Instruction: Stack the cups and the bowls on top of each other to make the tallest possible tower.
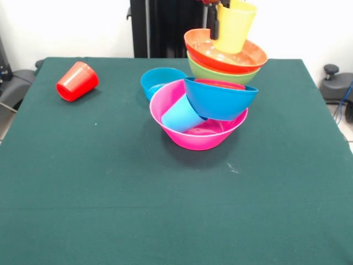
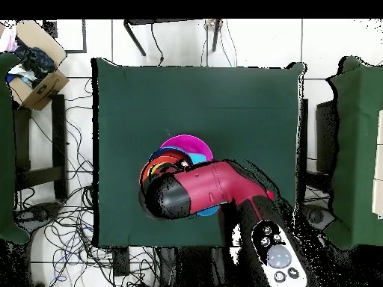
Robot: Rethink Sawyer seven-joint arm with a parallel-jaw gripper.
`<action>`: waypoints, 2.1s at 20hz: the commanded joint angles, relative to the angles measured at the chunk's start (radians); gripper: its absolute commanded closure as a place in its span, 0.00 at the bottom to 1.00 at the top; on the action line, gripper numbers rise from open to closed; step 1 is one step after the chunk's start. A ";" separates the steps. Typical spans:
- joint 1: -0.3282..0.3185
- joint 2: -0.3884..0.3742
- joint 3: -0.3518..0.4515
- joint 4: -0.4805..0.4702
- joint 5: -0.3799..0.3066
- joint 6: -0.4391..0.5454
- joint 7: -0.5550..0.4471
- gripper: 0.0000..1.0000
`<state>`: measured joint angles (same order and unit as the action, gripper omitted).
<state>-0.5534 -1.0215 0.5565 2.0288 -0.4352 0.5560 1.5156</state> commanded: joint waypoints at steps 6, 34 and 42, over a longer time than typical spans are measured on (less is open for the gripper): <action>0.086 0.125 -0.110 0.018 -0.123 -0.101 0.120 1.00; -0.007 0.099 -0.061 0.050 -0.102 -0.068 0.013 0.00; -0.006 0.031 -0.020 0.065 -0.036 0.009 -0.013 0.00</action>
<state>-0.5638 -0.9701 0.4983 2.0414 -0.4742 0.4932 1.5156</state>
